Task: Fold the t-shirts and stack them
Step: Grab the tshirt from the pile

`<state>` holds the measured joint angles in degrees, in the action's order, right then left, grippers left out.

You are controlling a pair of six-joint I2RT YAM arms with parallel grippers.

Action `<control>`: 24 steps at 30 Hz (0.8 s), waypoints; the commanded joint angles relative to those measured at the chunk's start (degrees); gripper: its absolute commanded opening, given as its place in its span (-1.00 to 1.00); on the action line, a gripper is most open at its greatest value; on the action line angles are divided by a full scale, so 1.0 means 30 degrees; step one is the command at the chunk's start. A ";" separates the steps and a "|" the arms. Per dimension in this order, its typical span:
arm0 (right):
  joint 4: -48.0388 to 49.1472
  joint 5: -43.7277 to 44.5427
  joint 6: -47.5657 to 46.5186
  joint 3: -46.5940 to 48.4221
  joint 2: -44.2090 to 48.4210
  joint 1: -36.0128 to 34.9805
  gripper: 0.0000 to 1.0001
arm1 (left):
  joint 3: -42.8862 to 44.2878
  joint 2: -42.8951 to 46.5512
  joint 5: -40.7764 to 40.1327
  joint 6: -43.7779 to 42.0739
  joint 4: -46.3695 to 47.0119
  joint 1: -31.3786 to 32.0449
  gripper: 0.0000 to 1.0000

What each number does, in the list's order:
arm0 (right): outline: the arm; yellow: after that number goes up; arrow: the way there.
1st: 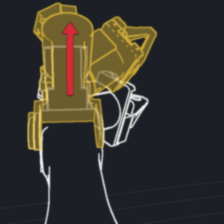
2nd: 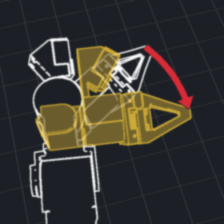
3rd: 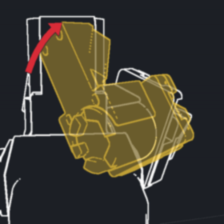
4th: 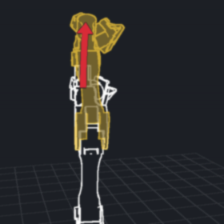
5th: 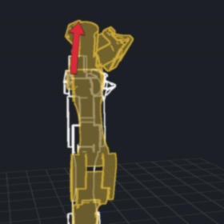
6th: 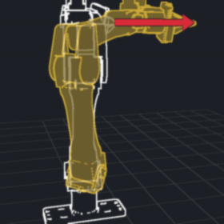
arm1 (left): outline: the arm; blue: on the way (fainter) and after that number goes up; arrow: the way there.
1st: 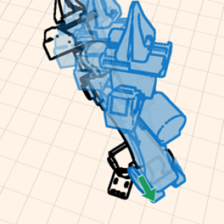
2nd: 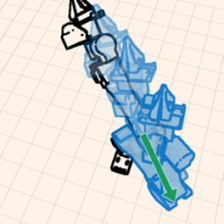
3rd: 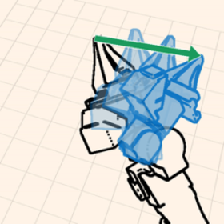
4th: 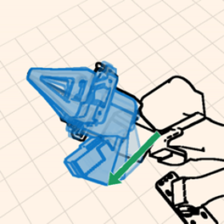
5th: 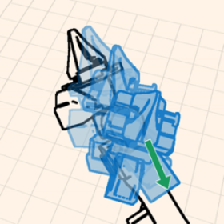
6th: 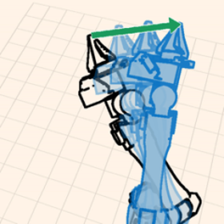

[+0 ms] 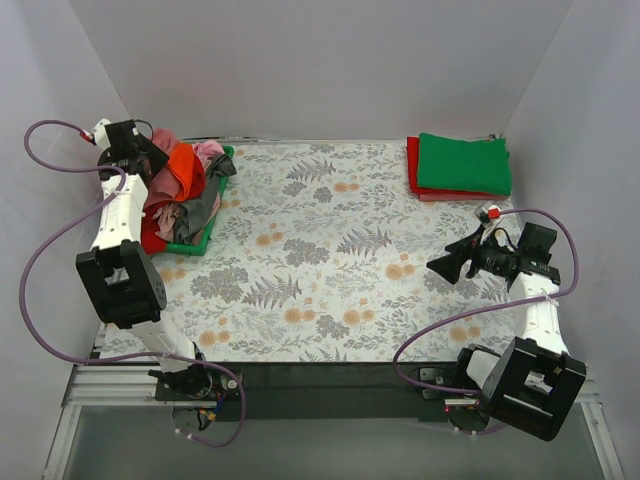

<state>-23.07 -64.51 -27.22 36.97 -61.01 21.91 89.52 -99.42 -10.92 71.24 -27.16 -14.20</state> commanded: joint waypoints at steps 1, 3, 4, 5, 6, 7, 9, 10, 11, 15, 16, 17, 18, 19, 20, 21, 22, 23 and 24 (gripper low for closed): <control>-0.0162 -0.0528 -0.0184 0.0713 0.0064 0.0138 0.97 | -0.0217 0.1058 -0.0756 0.0393 -0.0616 -0.0014 0.19; -0.0162 -0.0557 -0.0184 0.0713 0.0064 0.0138 0.97 | -0.0307 0.1263 -0.0580 0.0218 -0.0586 -0.0014 0.15; -0.0162 -0.0586 -0.0184 0.0713 0.0064 0.0167 0.97 | -0.0307 0.1380 -0.0551 0.0159 -0.0586 -0.0043 0.14; -0.0162 -0.0586 -0.0184 0.0713 0.0064 0.0167 0.97 | -0.0307 0.1439 -0.0405 0.0101 -0.0557 -0.0043 0.11; -0.0162 -0.0586 -0.0184 0.0713 0.0064 0.0167 0.97 | -0.0191 0.1527 -0.0404 -0.0016 -0.0586 -0.0043 0.08; -0.0162 -0.0615 -0.0184 0.0713 0.0064 0.0196 0.97 | -0.0190 0.1585 -0.0317 -0.0046 -0.0586 -0.0043 0.07; -0.0162 -0.0616 -0.0184 0.0713 0.0094 0.0196 0.97 | -0.0161 0.1644 -0.0141 -0.0017 -0.0616 -0.0044 0.07; -0.0191 -0.0616 -0.0184 0.0655 0.0065 0.0254 0.97 | -0.0190 0.1674 -0.0082 -0.0017 -0.0616 -0.0014 0.07; -0.0162 -0.0616 -0.0184 0.0684 0.0093 0.0255 0.97 | -0.0335 0.1674 0.0034 -0.0046 -0.0732 -0.0043 0.06; -0.0162 -0.0674 -0.0154 0.0684 0.0094 0.0342 0.97 | -0.0920 0.1527 0.0591 -0.0076 -0.0996 -0.0015 0.07; -0.0162 -0.0674 -0.0154 0.0684 0.0094 0.0343 0.97 | -0.1096 0.1498 0.0795 -0.0047 -0.0967 -0.0043 0.08; -0.0162 -0.0674 -0.0154 0.0684 0.0094 0.0372 0.97 | -0.1243 0.1498 0.0826 0.0070 -0.0938 -0.0043 0.07; -0.0162 -0.0674 -0.0154 0.0655 0.0065 0.0401 0.97 | -0.1506 0.1498 0.0856 0.0187 -0.0851 -0.0043 0.06; -0.0162 -0.0674 -0.0154 0.0655 0.0093 0.0401 0.97 | -0.1682 0.1556 0.0972 0.0188 -0.0357 -0.0043 -0.10; -0.0191 -0.0674 -0.0183 0.0655 0.0065 0.0430 0.97 | -0.1858 0.1586 0.0944 0.0188 -0.0091 -0.0072 -0.22; -0.0162 -0.0703 -0.0155 0.0626 0.0064 0.0460 0.97 | -0.1860 0.1615 0.0886 0.0159 0.0115 -0.0044 -0.35; -0.0162 -0.0703 -0.0154 0.0597 0.0122 0.0547 0.97 | -0.1744 0.1644 0.0856 0.0159 0.0320 -0.0043 -0.51; -0.0162 -0.0761 -0.0183 0.0596 0.0094 0.0577 0.97 | -0.1540 0.1616 0.0682 0.0246 0.0612 -0.0072 -0.85; -0.0162 -0.0791 -0.0184 0.0567 0.0094 0.0606 0.97 | -0.1306 0.1644 0.0564 0.0363 0.0731 -0.0044 -1.00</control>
<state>-23.07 -64.77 -27.22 36.97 -61.01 23.16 84.14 -97.65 -8.67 71.92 -27.83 -14.20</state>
